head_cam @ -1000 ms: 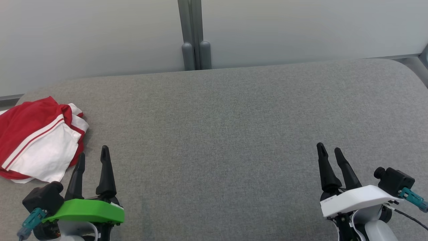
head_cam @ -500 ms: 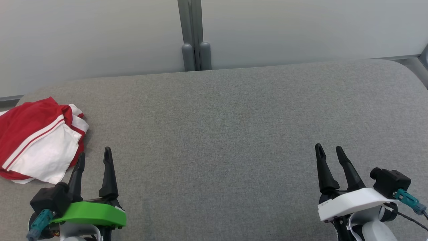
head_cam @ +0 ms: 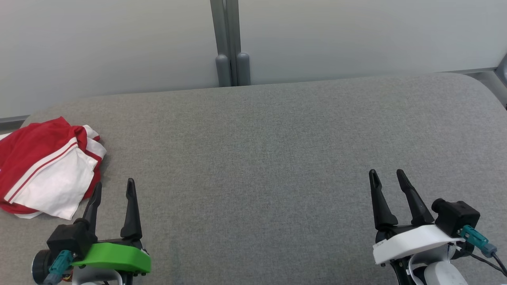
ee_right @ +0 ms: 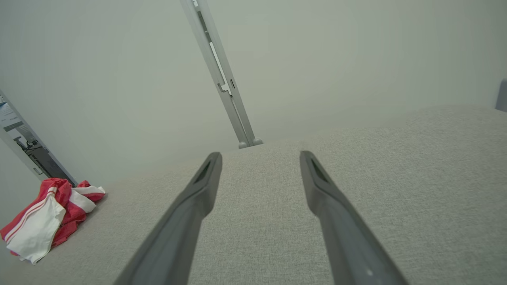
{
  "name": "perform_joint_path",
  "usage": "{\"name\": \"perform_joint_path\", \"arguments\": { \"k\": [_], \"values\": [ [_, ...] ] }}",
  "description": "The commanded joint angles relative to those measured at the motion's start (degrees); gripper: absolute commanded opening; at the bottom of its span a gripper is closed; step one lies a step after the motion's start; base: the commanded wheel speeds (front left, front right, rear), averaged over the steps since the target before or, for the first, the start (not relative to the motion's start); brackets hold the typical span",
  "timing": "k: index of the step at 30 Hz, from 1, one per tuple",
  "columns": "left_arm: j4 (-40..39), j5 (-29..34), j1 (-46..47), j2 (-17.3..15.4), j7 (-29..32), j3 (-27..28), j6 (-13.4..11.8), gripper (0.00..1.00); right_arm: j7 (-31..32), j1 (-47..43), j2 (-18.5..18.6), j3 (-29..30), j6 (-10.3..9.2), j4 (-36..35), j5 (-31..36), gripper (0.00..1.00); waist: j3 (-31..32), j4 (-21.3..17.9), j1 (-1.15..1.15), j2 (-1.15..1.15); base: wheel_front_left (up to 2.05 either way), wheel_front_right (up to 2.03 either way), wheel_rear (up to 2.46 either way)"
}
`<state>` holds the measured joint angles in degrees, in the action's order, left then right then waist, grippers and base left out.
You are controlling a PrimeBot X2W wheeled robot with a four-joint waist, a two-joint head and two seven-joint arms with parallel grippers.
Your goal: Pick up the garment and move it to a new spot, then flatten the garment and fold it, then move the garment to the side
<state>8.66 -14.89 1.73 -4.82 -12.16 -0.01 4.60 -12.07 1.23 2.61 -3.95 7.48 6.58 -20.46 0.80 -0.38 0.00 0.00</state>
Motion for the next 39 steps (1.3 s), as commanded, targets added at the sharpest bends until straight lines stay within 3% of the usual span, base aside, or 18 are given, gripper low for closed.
{"name": "perform_joint_path", "arguments": {
  "k": [1, 22, 39],
  "values": [
    [0.26, 1.12, -0.34, -0.57, -0.39, 0.22, 0.09, 1.0, -0.48, -0.5, 0.32, -0.09, 0.02, -0.58, 1.43, 1.0, 0.08, 0.06, 0.0, 0.0, 0.0, 0.0, 0.0],
    [4.24, 4.85, -0.11, -0.5, -0.24, 1.21, -0.12, 1.0, -2.83, -1.64, 0.38, -0.8, 0.01, -0.67, 10.63, 1.0, 1.01, 0.43, 0.0, 0.0, 0.0, 0.0, 0.0],
    [1.24, 3.65, -1.65, -0.87, 3.06, 1.27, -1.02, 1.0, -3.17, -1.75, 0.38, -0.58, 0.01, 0.95, 8.35, 1.0, 1.32, 0.47, 0.0, 0.0, 0.0, 0.0, 0.0]
  ]
}}
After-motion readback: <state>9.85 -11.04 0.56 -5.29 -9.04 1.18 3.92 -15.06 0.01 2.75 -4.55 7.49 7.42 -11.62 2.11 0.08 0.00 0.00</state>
